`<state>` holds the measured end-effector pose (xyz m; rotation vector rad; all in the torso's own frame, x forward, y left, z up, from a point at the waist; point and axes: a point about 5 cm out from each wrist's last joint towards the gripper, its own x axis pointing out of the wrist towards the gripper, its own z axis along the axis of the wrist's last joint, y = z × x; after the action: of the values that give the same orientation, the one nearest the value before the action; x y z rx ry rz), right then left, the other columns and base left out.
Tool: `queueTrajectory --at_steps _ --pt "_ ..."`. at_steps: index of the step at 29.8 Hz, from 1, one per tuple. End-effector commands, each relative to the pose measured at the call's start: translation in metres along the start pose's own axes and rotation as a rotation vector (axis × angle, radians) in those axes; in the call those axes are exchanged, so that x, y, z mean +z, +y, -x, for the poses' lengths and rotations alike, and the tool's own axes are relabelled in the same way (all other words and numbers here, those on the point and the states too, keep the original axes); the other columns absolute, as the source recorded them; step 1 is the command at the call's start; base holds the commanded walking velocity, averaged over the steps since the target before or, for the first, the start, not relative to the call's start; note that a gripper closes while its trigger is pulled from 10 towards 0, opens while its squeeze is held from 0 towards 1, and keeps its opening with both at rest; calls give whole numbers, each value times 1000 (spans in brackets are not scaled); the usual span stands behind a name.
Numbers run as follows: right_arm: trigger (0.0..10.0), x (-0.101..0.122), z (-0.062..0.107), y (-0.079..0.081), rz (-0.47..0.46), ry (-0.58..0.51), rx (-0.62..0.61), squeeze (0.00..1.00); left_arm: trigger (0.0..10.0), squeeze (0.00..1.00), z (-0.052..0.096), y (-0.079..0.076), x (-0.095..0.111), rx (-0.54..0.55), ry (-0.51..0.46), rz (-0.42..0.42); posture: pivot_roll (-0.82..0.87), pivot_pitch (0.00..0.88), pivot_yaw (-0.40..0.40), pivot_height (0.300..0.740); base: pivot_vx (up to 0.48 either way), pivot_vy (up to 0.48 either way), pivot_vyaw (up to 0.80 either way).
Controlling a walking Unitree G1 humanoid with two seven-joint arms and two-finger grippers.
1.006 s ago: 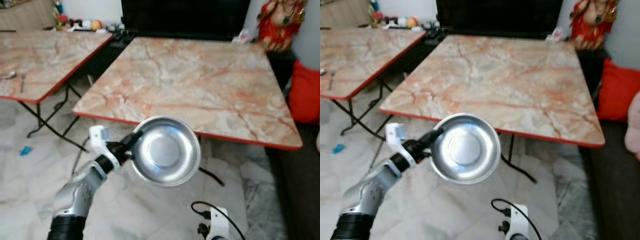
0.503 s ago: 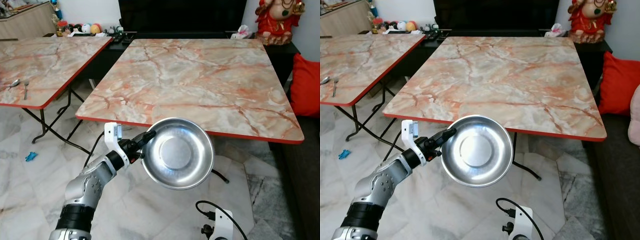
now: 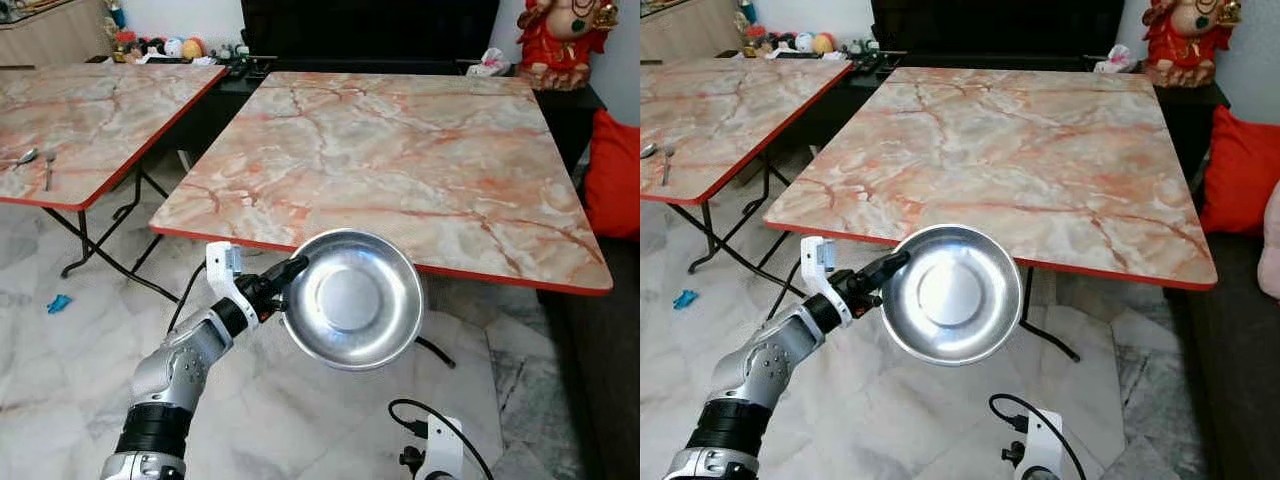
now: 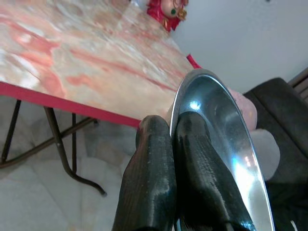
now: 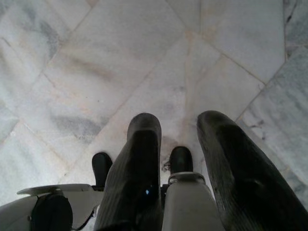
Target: Setting the table
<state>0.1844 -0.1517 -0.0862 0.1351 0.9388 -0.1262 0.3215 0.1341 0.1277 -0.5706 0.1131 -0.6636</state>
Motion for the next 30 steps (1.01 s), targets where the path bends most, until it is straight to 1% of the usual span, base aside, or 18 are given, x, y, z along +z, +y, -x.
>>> queueTrajectory --at_steps 1,10,21,27,30 --pt "10000 0 0 1 33 2 23 0 10000 0 1 -3 5 -2 -40 -11 51 0 5 740 0 0 0" --pt "10000 -1 0 -1 31 7 13 0 10000 0 4 -3 5 8 -46 -13 57 0 1 740 0 0 0" --pt "10000 0 0 -3 39 7 17 0 10000 0 4 -3 8 26 -71 -12 51 0 -4 740 0 0 0" --pt "10000 1 0 -3 34 2 15 0 10000 0 0 -4 8 15 -70 -9 41 0 2 740 0 0 -751" --pt "10000 1 0 -3 41 3 15 0 10000 0 -1 -4 8 17 -72 -7 42 0 2 740 0 0 0"
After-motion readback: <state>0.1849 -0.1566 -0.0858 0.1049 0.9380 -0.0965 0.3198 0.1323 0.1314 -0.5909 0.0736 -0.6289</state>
